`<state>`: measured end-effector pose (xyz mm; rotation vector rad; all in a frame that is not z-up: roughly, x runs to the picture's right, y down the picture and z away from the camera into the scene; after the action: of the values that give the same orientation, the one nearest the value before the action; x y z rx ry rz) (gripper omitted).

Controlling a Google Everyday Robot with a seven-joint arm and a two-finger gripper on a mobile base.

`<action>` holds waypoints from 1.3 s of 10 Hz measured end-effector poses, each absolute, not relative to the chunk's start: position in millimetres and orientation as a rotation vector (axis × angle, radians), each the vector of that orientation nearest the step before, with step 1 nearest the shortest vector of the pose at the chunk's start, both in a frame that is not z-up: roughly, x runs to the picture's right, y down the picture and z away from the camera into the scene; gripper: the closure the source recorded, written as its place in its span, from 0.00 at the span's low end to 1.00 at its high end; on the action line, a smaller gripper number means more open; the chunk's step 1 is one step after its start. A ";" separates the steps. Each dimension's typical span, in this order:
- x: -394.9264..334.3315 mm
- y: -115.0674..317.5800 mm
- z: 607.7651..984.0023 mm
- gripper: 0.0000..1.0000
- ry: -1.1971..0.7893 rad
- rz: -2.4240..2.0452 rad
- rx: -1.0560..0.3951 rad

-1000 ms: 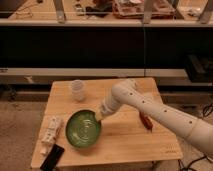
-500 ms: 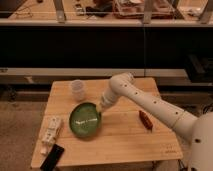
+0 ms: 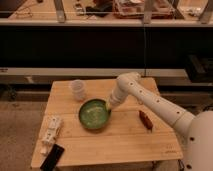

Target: Drag the ceramic bowl in a circle

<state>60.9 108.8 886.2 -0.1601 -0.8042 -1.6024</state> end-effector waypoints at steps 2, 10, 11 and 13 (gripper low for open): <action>109.2 111.0 888.2 1.00 -0.728 -1.574 -0.210; 181.3 177.8 856.1 1.00 -0.664 -1.604 -0.342; 187.8 181.4 849.7 1.00 -0.656 -1.609 -0.348; 186.4 189.0 837.6 1.00 -0.672 -1.625 -0.337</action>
<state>186.4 189.0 837.6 -0.3374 -0.6721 -1.6252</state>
